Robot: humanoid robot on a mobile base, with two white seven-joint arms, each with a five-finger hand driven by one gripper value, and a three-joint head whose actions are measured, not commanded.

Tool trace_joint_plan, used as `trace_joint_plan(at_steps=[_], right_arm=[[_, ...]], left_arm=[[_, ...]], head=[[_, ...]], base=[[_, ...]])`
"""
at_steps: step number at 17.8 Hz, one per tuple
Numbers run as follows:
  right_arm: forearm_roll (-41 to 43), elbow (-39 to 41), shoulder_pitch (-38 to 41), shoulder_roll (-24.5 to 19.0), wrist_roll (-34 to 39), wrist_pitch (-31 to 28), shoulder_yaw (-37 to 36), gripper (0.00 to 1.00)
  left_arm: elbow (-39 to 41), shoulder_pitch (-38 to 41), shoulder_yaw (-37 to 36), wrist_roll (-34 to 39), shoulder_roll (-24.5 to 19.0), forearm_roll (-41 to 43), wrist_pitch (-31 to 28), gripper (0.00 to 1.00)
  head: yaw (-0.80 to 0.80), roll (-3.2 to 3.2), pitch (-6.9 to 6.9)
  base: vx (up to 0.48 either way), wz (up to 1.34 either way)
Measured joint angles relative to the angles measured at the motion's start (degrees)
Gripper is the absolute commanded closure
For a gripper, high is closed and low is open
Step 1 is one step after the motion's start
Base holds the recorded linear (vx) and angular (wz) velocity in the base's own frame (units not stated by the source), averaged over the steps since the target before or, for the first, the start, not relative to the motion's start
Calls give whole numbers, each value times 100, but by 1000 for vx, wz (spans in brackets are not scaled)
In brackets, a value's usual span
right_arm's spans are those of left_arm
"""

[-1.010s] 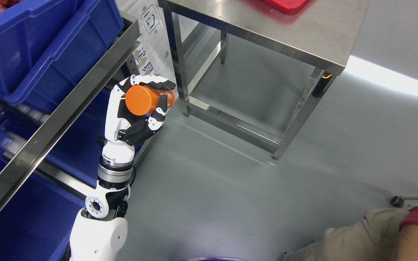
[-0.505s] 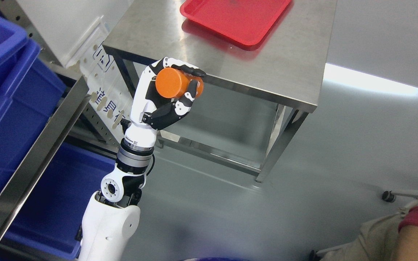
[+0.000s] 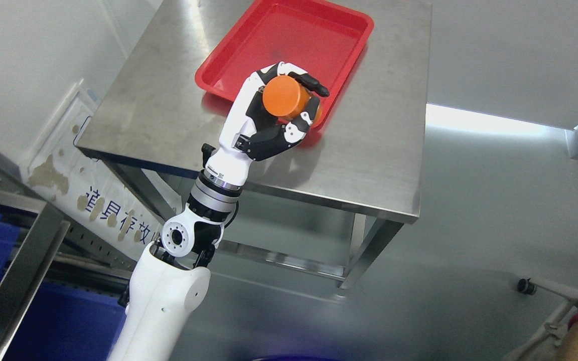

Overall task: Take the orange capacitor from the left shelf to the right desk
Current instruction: 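Lower the capacitor with the left hand into the red tray, then open the left hand and release the capacitor upright in the tray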

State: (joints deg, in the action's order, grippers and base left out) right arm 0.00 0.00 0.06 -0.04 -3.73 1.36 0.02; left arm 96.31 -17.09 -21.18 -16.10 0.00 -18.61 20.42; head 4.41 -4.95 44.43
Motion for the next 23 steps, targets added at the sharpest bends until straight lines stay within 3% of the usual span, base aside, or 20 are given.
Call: trace_joint_plan(at_steps=[9, 19, 23], right_arm=[[0, 0, -11, 1, -1, 0, 0, 0], [0, 1, -9, 5, -1, 26, -2, 0], [0, 1, -7, 6, -1, 14, -2, 0]], left_arm=[[-795, -1299, -233, 183, 0, 302, -1190, 94], [-2563, -2041, -277, 457, 0, 613, -1269, 90], [-3096, -2157, -216, 471, 1, 633, -1243, 80]], head=[[0, 0, 1], [0, 0, 1], [0, 0, 2]], base=[[176, -70], [20, 19], [0, 0]])
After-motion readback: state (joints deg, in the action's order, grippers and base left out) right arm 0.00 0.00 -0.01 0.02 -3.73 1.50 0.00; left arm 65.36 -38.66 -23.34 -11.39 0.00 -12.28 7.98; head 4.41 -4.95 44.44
